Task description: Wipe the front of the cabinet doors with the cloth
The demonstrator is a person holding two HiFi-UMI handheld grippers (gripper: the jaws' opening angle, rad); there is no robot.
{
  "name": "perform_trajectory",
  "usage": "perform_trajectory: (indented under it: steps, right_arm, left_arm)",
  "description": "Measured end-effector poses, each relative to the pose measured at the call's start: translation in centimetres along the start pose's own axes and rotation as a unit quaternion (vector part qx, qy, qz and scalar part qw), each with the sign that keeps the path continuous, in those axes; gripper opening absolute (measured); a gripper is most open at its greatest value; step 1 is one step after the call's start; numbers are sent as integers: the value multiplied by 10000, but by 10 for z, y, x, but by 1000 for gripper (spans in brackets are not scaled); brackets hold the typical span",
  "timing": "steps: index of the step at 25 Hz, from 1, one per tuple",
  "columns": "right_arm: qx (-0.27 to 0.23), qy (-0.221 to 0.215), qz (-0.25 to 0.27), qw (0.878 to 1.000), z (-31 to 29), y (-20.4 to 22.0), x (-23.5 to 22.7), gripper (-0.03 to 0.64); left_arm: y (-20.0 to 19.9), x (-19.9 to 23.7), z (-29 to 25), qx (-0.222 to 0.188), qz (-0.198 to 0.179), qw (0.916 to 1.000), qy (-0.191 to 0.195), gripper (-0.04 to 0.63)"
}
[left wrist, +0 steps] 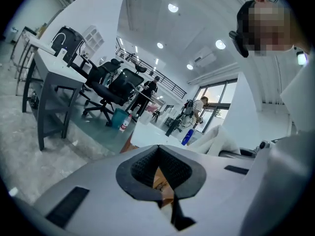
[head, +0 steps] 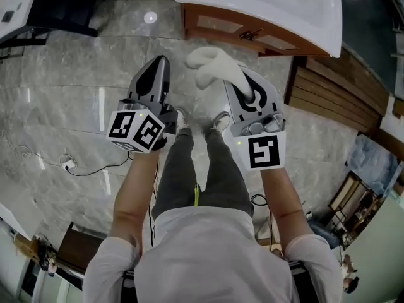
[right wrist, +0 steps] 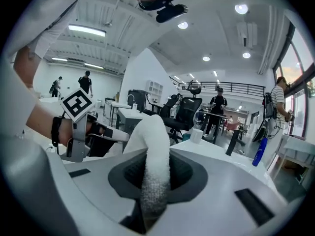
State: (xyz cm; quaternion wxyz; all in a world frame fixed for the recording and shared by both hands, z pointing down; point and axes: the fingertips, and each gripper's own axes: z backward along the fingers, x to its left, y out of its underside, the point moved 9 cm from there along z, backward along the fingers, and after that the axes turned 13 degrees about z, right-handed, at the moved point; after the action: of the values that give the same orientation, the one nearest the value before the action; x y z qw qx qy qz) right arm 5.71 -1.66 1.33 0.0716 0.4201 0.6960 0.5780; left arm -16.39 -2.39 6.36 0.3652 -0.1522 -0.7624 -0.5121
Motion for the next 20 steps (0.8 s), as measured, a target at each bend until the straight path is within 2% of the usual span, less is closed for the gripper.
perform_trajectory:
  steps: [6,11,20]
  right_arm:
    - [-135,-148,20,9998,-48,88,9,81]
    - [-140,-249,206,9994,-88,166,29,81]
    - [-735,6,83,9973,-160,241,59,81]
  left_arm:
    - [67,65,-38,-97,306,9993,-177,17]
    - [118,119,-65,-162,318,9991,-244,17]
    - [170,203,-103,-361,185,9989,-236,17]
